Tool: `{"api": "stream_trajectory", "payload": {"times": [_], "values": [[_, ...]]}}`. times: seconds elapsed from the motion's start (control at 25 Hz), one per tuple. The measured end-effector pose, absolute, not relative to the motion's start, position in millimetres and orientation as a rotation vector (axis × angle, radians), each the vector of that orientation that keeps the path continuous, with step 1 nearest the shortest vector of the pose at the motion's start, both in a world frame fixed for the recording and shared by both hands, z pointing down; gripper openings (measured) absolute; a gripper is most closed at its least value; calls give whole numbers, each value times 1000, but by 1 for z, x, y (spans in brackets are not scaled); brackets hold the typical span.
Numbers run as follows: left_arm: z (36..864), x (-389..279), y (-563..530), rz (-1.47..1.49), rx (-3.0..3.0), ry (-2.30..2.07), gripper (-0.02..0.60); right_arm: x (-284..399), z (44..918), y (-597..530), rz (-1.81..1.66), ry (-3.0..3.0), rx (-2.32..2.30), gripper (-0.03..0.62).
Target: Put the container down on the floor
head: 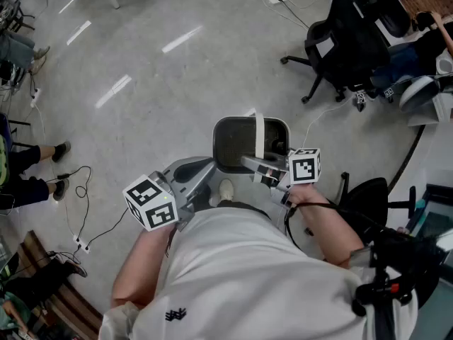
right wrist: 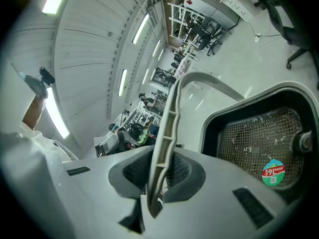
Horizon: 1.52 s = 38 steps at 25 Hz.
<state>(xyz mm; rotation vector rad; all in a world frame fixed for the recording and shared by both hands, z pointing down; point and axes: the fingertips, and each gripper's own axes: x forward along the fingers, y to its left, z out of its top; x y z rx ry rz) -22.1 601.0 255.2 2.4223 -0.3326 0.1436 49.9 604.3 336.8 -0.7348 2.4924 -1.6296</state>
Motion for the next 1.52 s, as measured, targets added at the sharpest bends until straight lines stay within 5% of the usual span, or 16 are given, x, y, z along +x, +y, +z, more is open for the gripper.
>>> {"api": "stream_trajectory", "payload": {"times": [0.64, 1.52], "values": [[258, -34, 573, 119, 2376, -430, 9, 51, 345, 565, -1692, 2471, -641, 29], [269, -114, 244, 157, 2396, -308, 9, -10, 354, 169, -1611, 2322, -744, 29]]}}
